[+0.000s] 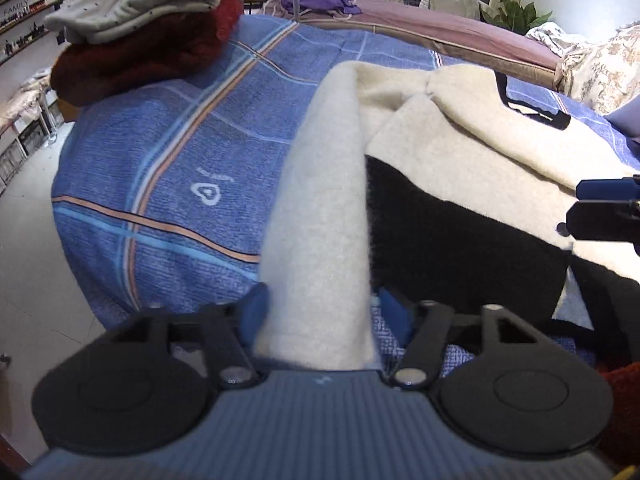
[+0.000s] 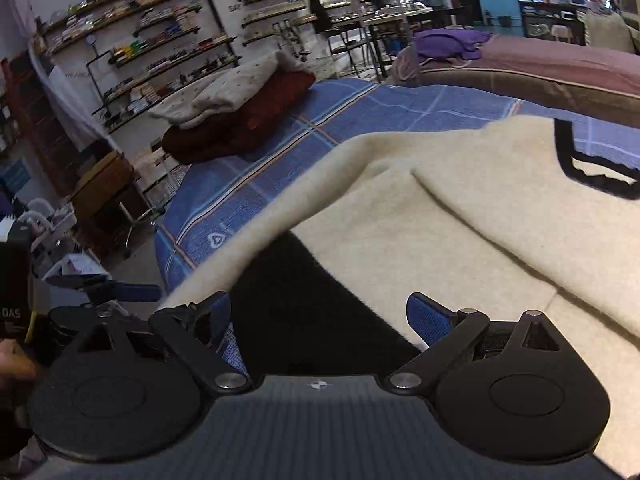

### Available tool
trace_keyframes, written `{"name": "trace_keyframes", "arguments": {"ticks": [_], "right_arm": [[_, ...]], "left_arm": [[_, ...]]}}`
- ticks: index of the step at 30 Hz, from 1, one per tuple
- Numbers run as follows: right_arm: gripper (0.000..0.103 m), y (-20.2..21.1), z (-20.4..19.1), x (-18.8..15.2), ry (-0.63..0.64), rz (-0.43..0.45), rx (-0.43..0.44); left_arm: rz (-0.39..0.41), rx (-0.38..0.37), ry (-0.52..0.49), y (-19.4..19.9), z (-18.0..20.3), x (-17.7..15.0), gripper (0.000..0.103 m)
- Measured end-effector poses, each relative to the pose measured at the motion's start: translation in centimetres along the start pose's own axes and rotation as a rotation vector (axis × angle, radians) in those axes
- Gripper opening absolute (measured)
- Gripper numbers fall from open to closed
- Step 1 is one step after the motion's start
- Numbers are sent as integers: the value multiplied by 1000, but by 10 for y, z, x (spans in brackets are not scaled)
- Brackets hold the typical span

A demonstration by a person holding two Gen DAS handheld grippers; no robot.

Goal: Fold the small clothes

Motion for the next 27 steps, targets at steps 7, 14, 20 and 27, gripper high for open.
{"name": "trace_keyframes", "arguments": {"ticks": [7, 14, 20, 27], "right_arm": [[103, 8, 14, -14, 18, -18, -113], [103, 21, 57, -40, -86, -87, -241], [103, 40, 75, -43, -137, -40, -334], [103, 90, 111, -59, -175, -25, -563]], "left_arm": [[84, 83, 97, 1, -27, 26, 14], [381, 55, 102, 73, -33, 133, 13], [475, -310, -50, 102, 100, 171, 13], [240, -586, -219, 43, 267, 105, 12]]}}
Point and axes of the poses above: each gripper's, at about its wrist camera, not at the fingertips, and y roughly against the way its jaws point, z to its right, x to its top, the point moved 4 cm from there along -y, roughly the way its jaws point, and after that the axes turned 8 degrees about y, right-handed, at the moved point
